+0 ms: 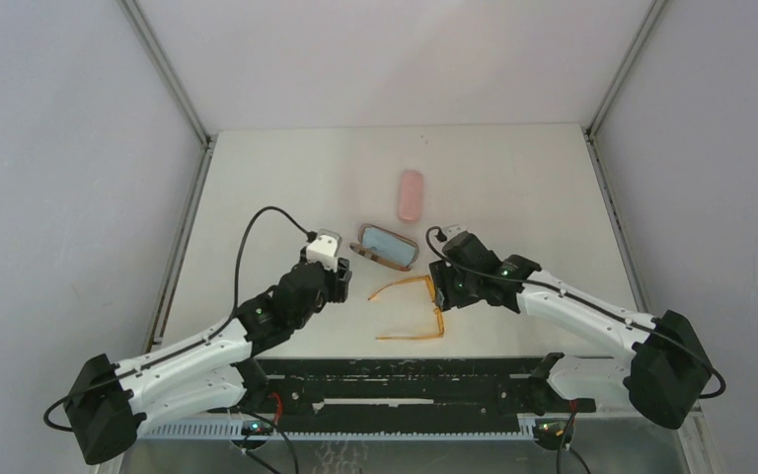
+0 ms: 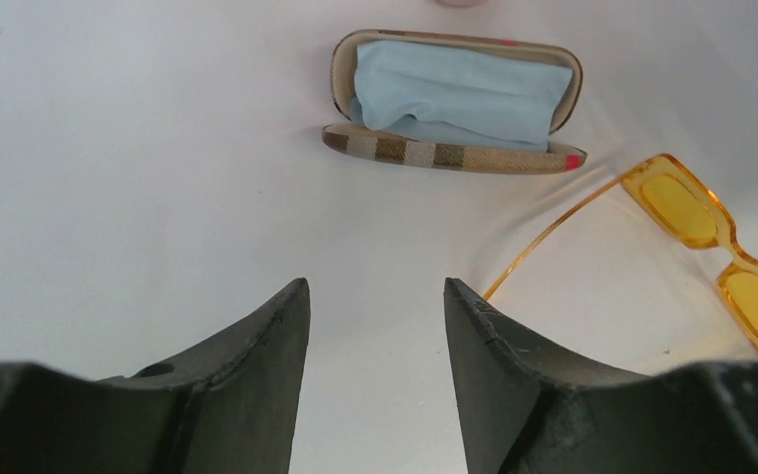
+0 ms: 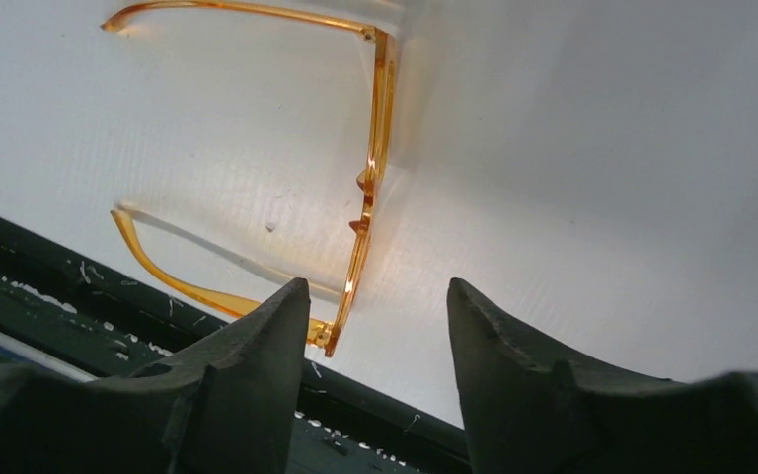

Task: Organize the sunglasses
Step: Pick up the sunglasses from the center of the board.

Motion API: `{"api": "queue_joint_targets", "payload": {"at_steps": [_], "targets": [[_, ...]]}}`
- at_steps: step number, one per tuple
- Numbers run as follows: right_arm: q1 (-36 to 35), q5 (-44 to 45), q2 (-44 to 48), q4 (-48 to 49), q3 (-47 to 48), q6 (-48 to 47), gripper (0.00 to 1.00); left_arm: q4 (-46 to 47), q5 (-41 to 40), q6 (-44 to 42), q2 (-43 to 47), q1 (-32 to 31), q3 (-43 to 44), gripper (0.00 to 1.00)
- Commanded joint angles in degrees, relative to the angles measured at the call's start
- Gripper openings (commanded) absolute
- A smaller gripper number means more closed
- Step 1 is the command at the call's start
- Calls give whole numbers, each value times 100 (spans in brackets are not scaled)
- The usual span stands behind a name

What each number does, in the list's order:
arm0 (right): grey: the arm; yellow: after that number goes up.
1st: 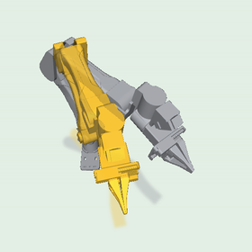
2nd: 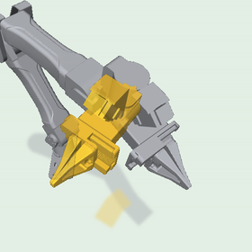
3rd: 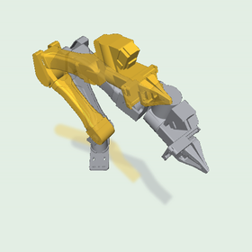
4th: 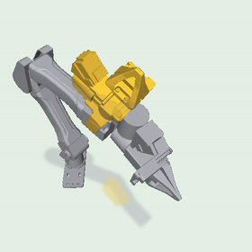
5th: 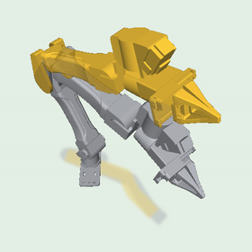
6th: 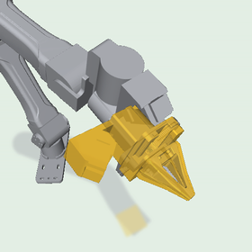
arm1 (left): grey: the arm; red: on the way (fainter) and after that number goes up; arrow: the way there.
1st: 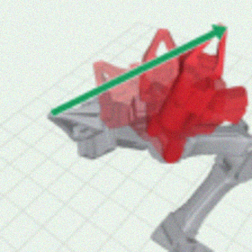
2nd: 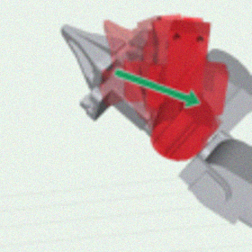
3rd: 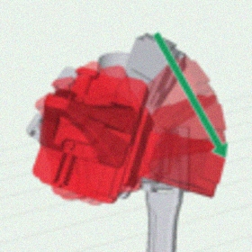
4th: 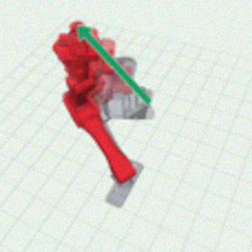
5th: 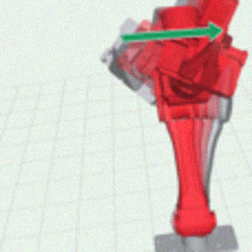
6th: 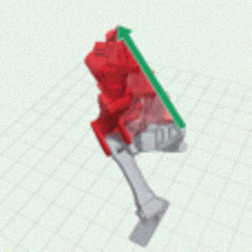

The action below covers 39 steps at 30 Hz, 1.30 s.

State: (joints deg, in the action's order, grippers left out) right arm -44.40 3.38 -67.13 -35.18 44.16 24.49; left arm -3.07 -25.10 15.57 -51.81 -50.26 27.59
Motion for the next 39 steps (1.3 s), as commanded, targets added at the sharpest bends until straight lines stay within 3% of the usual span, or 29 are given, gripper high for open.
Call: {"api": "queue_joint_targets", "payload": {"at_steps": [1,5,14,39], "targets": [[-96,168,-386,298,405,-208,51,821,-225,-2,375,34,-389,59],[-154,255,-766,309,583,-231,50,1120,264,-167,415,40,-495,64],[-270,491,-1560,222,917,-133,37,998,151,-116,-141,43,-262,65],[-288,412,-2084,259,1002,-66,12,924,295,-262,-639,42,-9,63]]}}
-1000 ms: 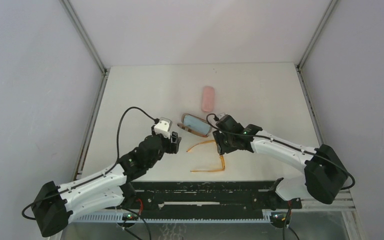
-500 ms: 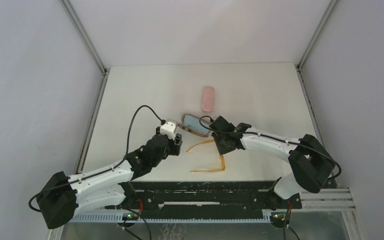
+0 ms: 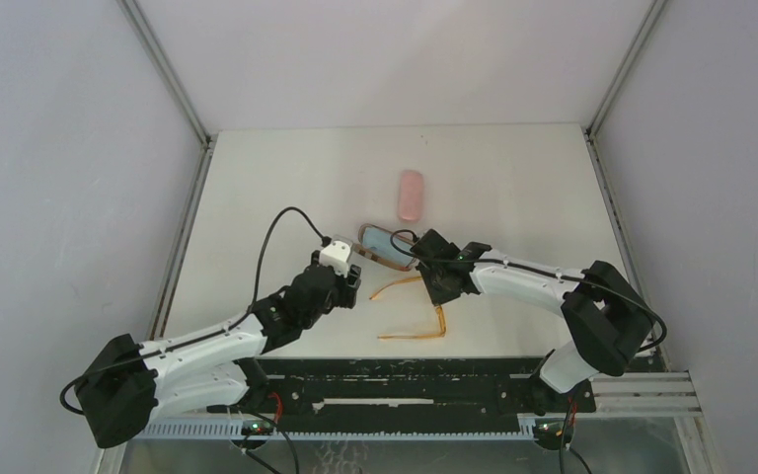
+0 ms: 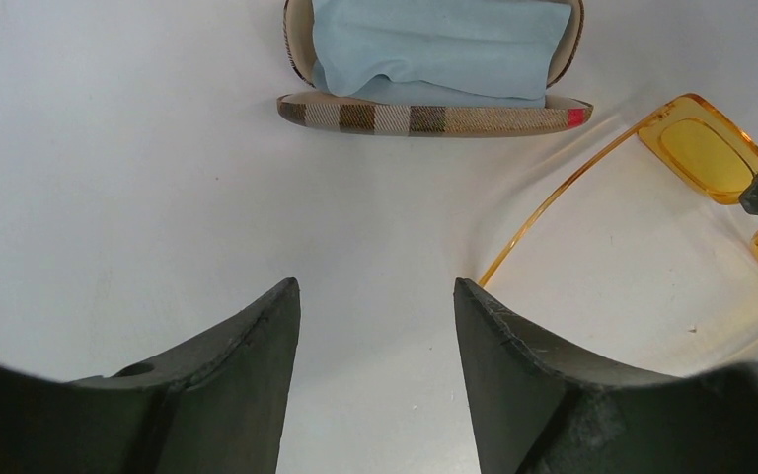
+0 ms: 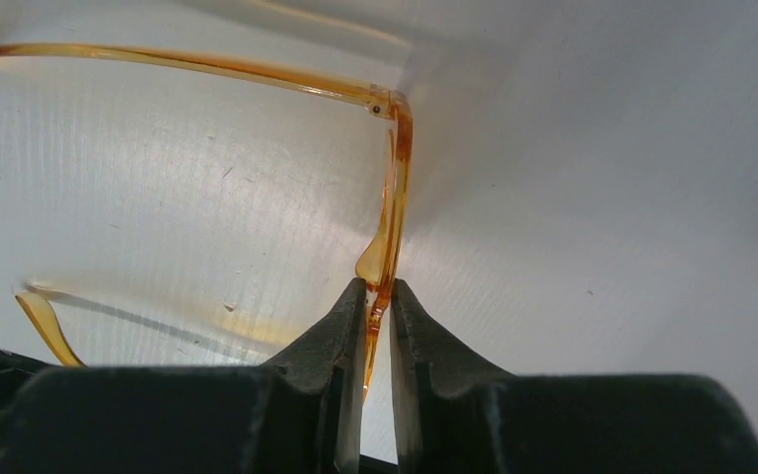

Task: Organize the sunglasses
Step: Pick up the sunglasses from the center of the board.

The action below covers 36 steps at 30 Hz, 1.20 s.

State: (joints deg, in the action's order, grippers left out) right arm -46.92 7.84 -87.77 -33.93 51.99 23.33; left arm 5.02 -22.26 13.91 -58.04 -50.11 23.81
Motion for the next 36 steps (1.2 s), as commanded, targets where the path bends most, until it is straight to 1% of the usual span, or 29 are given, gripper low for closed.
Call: {"api": "queue_joint_targets", "payload": {"at_steps": [1,4,7,9,12,13,15,17,25,29,36], "targets": [[-37,-38,-21,128,216,51,11,109,-1,-92,-14,27,375,63],[-37,-42,22,102,215,49,6,99,-23,-84,19,27,377,63],[-41,-17,76,90,218,20,5,96,-67,-63,65,27,359,63],[-38,-20,90,41,237,9,13,92,-66,-64,82,27,354,63],[-60,52,97,-36,251,54,28,78,-59,-64,91,27,362,63],[-71,71,97,-42,252,65,31,78,-59,-62,91,27,362,63],[-81,84,102,-58,251,98,32,78,-59,-64,87,27,367,63],[-89,78,90,-68,251,124,31,65,-51,-63,81,25,376,63],[-107,118,39,-118,252,145,20,35,-55,-65,56,34,392,62],[-107,122,-20,-136,252,155,19,35,-24,-64,20,29,407,62],[-107,134,-68,-149,251,165,14,-1,-24,-64,-39,36,446,62]]}}
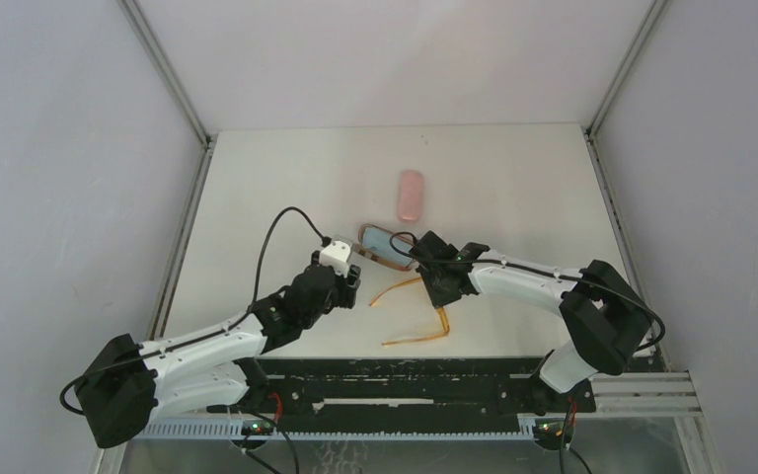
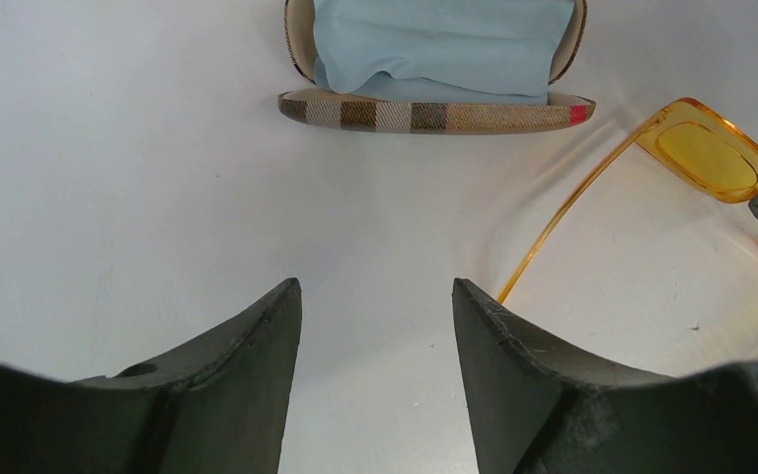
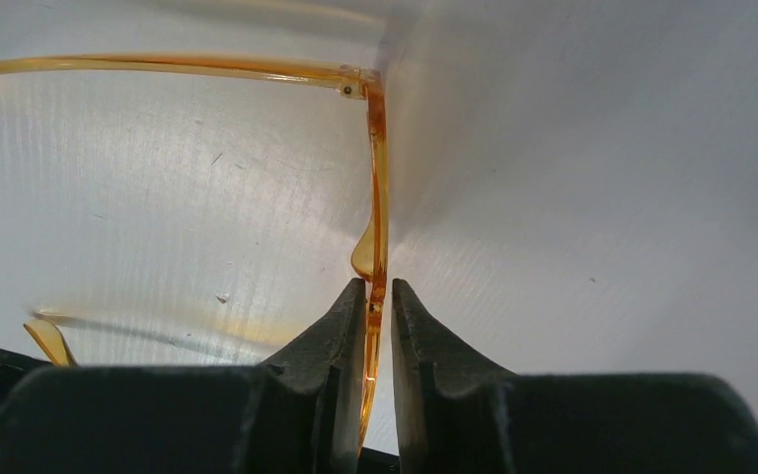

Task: Organize the sunglasses
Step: Pick up the sunglasses from the center of the board.

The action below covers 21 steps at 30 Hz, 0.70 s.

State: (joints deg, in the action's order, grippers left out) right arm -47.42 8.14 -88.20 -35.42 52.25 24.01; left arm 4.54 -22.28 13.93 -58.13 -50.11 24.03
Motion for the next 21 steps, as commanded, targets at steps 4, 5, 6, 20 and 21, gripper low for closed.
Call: {"api": "queue_joint_targets", "payload": {"at_steps": [4,5,6,20,21], "targets": [[-57,121,6,24,224,78,7,30,-36,-66,-43,36,438,62],[-56,139,20,30,222,81,5,25,-43,-66,-43,36,440,61],[-57,164,55,34,224,64,4,22,-51,-60,-37,36,447,61],[-729,1088,1148,-176,171,-522,0,-1211,-767,1167,455,45,901,61],[-850,1146,1242,-149,145,-541,0,-1508,-910,1341,492,45,970,62]]}}
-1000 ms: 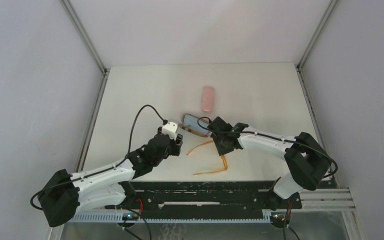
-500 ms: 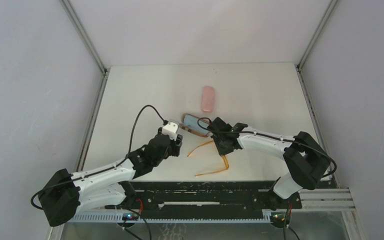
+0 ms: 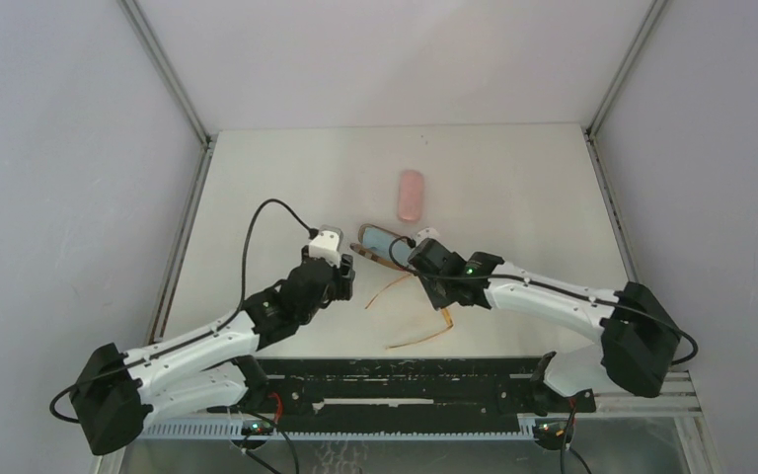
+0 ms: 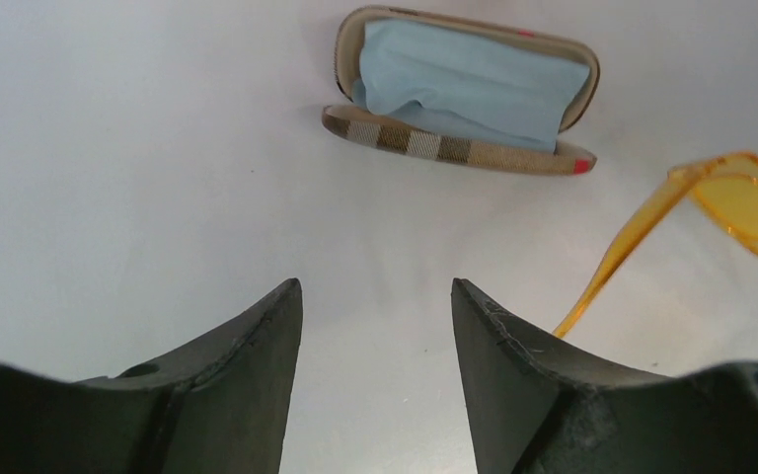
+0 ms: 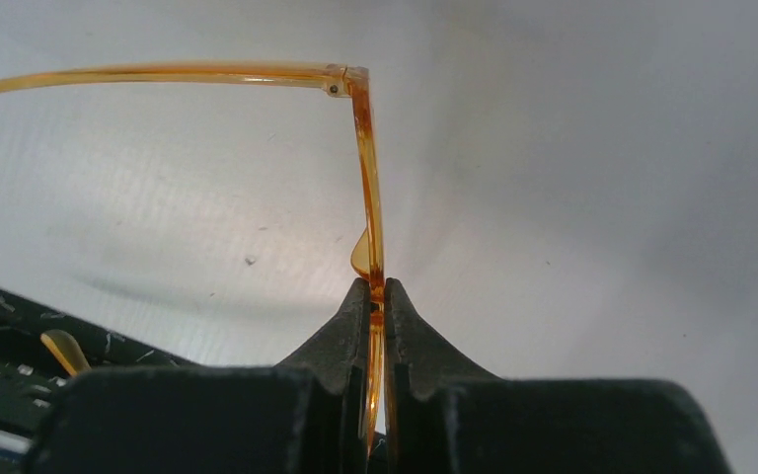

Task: Organize the sunglasses
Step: Pick up the sunglasses from the center of the board, then fold the sunglasses.

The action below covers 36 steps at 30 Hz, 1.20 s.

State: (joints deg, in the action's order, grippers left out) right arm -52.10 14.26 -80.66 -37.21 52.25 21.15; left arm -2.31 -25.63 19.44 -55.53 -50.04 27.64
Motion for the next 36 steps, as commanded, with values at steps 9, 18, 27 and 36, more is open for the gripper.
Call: {"api": "queue_joint_targets", "payload": {"at_steps": [9,18,27,36], "targets": [[-1497,1126,1159,374,-65,-33,0,-1873,-200,1197,242,30,1069,62],[-1759,1281,1360,720,-10,349,0,-2191,-157,1402,323,-399,1136,58],[-1760,1464,1029,598,329,491,0,-2259,-459,1617,139,-894,1249,58],[-1761,1202,1073,815,347,793,0,-2225,-865,1798,-350,-1328,1602,66]]}}
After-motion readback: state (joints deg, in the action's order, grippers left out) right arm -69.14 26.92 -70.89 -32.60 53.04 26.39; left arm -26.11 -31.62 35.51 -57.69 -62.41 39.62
